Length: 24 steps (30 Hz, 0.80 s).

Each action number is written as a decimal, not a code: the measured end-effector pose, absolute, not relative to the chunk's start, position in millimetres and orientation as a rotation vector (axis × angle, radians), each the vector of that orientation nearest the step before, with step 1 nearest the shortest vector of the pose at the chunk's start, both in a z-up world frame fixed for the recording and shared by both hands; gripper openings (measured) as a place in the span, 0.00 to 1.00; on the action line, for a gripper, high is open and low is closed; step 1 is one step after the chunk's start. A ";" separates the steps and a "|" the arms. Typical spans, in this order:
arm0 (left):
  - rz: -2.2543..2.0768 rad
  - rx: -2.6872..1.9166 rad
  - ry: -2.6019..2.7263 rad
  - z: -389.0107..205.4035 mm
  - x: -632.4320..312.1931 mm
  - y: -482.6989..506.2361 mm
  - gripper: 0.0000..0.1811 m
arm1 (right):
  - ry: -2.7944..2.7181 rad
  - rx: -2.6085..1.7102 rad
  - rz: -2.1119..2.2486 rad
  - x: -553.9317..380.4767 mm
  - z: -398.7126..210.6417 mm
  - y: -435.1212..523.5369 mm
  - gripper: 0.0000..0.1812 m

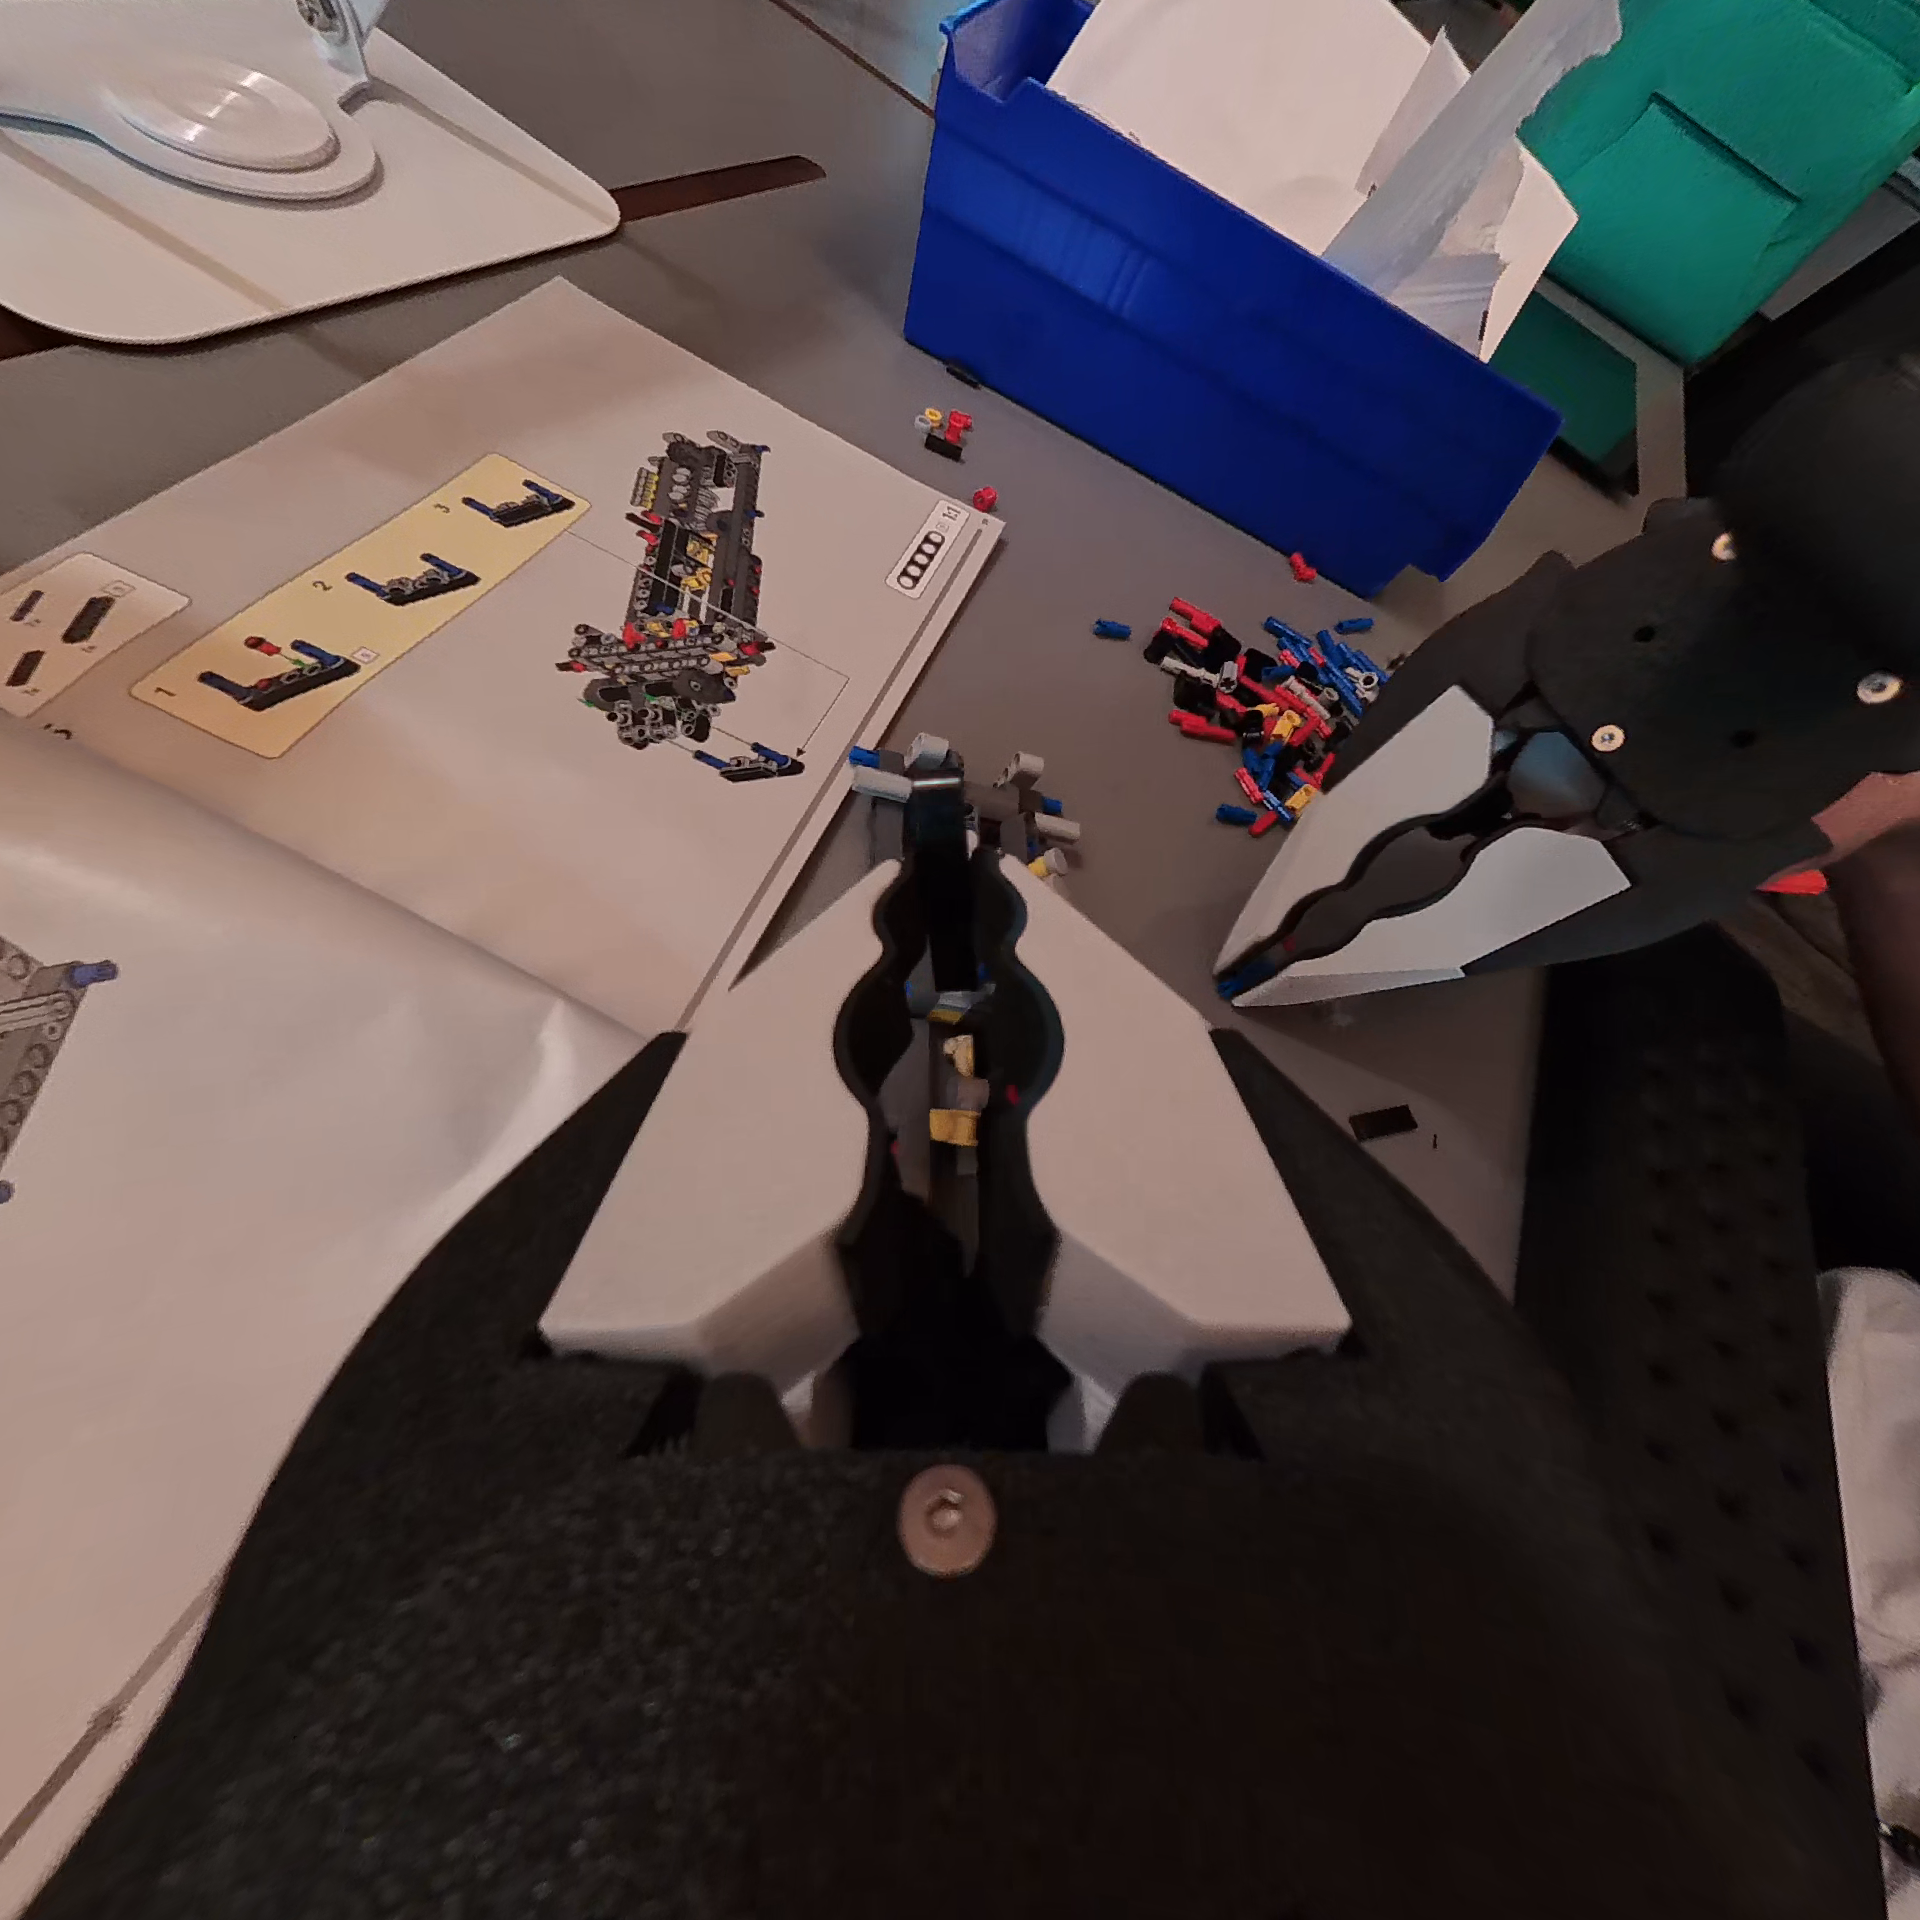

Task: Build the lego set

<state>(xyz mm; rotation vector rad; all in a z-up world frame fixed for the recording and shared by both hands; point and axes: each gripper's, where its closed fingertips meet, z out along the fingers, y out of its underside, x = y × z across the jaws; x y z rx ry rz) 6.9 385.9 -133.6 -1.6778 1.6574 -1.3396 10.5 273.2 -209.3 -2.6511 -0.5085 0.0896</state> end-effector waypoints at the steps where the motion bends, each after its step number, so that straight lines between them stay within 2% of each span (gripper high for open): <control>1: -1.343 -1.677 1.660 -133.7 6.9 384.9 0.03 | -0.501 -2.653 0.101 10.2 -209.3 273.2 0.02; 7: -1.420 -1.676 1.646 -128.7 7.1 379.6 0.03 | -0.460 -2.493 0.187 4.3 -190.4 291.0 0.02; 14: -1.866 -1.719 1.543 -103.3 3.6 360.3 0.04 | -0.221 -1.667 0.436 -14.4 -60.1 337.9 0.01; 20: -2.032 -1.636 1.532 -83.4 -2.6 349.8 0.04 | -0.119 -1.594 0.514 -10.3 -67.2 347.9 0.02; 24: -2.038 -1.604 1.555 -80.5 -4.3 345.0 0.04 | -0.181 -1.625 0.381 -12.6 -75.4 349.3 0.02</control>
